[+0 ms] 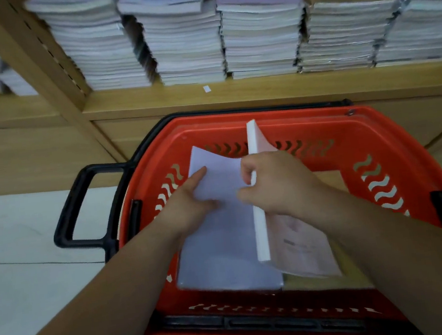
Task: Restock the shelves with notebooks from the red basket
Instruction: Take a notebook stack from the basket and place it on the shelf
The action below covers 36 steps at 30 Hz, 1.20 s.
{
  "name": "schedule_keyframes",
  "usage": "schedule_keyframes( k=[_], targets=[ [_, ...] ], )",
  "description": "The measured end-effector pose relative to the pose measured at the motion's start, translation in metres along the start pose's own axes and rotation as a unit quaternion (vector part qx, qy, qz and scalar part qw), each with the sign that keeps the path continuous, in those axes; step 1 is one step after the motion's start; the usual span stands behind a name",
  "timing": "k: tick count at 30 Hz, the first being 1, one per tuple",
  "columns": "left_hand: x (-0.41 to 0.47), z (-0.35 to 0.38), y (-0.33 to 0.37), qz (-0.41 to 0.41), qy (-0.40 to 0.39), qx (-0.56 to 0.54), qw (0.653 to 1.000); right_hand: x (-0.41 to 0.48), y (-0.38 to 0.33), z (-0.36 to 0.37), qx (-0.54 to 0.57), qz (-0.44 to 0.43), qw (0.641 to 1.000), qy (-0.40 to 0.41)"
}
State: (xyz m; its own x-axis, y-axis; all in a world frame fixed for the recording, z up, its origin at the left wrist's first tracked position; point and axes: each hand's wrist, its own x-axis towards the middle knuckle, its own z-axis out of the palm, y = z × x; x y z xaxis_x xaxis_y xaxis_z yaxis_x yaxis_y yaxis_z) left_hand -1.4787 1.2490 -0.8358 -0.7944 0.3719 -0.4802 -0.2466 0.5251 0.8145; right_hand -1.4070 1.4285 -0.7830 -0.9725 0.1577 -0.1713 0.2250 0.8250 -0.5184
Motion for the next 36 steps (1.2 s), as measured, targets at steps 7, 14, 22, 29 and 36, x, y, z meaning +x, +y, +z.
schedule_keyframes(
  k=[7,14,22,29,36],
  targets=[
    [0.0,0.004,0.007,0.057,0.042,0.086,0.994,-0.025,0.004,-0.042,-0.046,0.035,0.998,0.002],
    [-0.007,-0.011,0.02,0.083,0.013,0.021,0.996,-0.019,-0.027,-0.01,0.007,-0.015,1.0,-0.013],
    [0.001,-0.01,0.004,0.057,-0.028,-0.029,0.998,0.006,-0.012,0.061,0.305,0.046,0.948,-0.082],
    [0.011,-0.005,-0.003,0.037,-0.021,0.049,0.998,-0.007,0.04,0.054,0.166,0.298,0.936,0.086],
    [0.005,-0.005,0.006,0.059,-0.019,-0.017,0.998,-0.017,0.045,0.065,0.286,0.273,0.919,-0.002]
  ],
)
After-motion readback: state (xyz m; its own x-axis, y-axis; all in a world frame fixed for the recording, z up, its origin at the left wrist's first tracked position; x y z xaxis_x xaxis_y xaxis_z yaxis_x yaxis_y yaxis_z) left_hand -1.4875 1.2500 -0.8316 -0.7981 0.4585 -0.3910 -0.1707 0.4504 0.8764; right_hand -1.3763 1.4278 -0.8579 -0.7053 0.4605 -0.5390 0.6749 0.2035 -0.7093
